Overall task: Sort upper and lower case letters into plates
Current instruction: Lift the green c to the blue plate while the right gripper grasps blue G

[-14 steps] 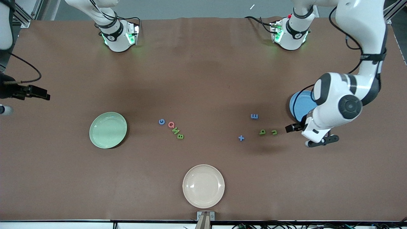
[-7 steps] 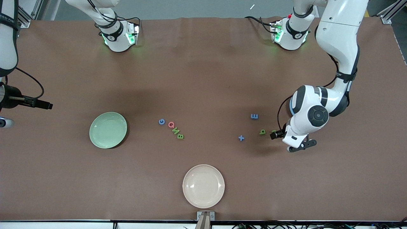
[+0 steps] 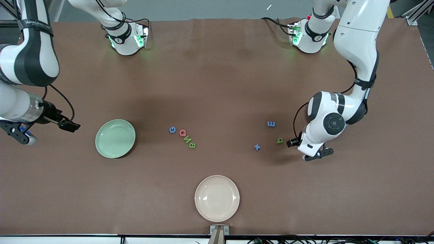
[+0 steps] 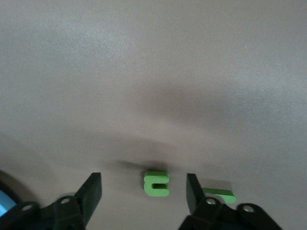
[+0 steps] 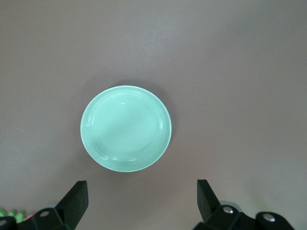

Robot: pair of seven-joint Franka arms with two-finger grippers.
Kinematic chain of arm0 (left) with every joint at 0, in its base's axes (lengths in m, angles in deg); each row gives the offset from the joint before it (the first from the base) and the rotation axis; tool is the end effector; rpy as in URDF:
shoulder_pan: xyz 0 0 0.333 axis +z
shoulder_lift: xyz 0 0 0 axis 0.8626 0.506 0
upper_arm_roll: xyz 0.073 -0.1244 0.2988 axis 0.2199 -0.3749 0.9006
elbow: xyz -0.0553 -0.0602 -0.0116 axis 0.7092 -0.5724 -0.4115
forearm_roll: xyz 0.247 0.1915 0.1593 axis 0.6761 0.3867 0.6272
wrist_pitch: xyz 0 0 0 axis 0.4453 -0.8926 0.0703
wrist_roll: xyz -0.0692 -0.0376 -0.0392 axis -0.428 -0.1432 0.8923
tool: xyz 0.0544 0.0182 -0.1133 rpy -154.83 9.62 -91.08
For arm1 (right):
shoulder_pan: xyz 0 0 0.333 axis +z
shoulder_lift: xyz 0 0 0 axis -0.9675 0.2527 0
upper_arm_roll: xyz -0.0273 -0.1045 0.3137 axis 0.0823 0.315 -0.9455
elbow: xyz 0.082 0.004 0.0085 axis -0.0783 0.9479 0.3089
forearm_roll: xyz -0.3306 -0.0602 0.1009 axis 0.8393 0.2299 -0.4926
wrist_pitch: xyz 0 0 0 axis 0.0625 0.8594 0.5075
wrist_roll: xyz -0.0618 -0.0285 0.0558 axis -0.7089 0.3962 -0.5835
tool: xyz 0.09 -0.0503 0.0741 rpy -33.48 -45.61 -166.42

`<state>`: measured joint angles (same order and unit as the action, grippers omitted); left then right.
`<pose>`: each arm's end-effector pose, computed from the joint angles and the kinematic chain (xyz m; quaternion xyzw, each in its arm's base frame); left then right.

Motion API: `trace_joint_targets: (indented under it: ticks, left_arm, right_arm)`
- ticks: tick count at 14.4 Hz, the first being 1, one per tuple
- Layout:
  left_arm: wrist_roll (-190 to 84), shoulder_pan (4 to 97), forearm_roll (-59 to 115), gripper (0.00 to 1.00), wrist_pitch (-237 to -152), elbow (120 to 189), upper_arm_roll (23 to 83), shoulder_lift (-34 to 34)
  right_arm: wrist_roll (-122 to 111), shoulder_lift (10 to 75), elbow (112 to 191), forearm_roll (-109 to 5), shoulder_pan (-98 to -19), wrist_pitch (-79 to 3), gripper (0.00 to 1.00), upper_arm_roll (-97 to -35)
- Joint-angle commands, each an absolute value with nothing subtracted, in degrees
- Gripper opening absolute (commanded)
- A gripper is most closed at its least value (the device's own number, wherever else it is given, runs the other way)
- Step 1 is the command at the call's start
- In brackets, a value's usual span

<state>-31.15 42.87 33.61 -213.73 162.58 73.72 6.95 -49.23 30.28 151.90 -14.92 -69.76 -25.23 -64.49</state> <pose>0.5913 -0.1531 0.2274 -0.9895 -0.1405 0.0335 0.0041 0.5637 -0.0106 0.4626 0.9362 -0.3446 -0.0602 0.0331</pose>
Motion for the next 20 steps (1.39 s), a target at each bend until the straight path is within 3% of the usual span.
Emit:
trace_joint_targets:
  ticks: [1, 7, 9, 16, 20]
  left_arm:
    - [-29.5, 42.3, 34.4, 0.76, -216.4, 163.5, 73.8, 7.2]
    - [-29.5, 41.5, 34.4, 0.72, -216.9, 164.0, 73.8, 8.3]
    - [-29.5, 41.4, 34.4, 0.68, -217.3, 164.0, 73.8, 8.3]
    - [-29.5, 41.1, 34.4, 0.42, -217.3, 164.8, 73.8, 8.3]
    - [-29.3, 41.1, 34.4, 0.2, -217.3, 164.8, 73.8, 8.2]
  right_arm:
    - [-57.4, 28.5, 157.3, -16.1, -68.1, -28.5, 1.0, -64.3]
    - [-68.0, 21.5, 174.8, -16.2, -64.3, -39.6, 1.0, -64.4]
    - [-76.1, 20.6, 178.8, -16.1, -59.3, -44.3, 1.0, -64.4]
    - [-87.7, 21.7, 178.6, -19.5, -53.6, -48.2, 1.0, -64.5]
    - [-88.2, 23.1, 178.5, -20.1, -53.0, -48.8, 1.0, -64.5]
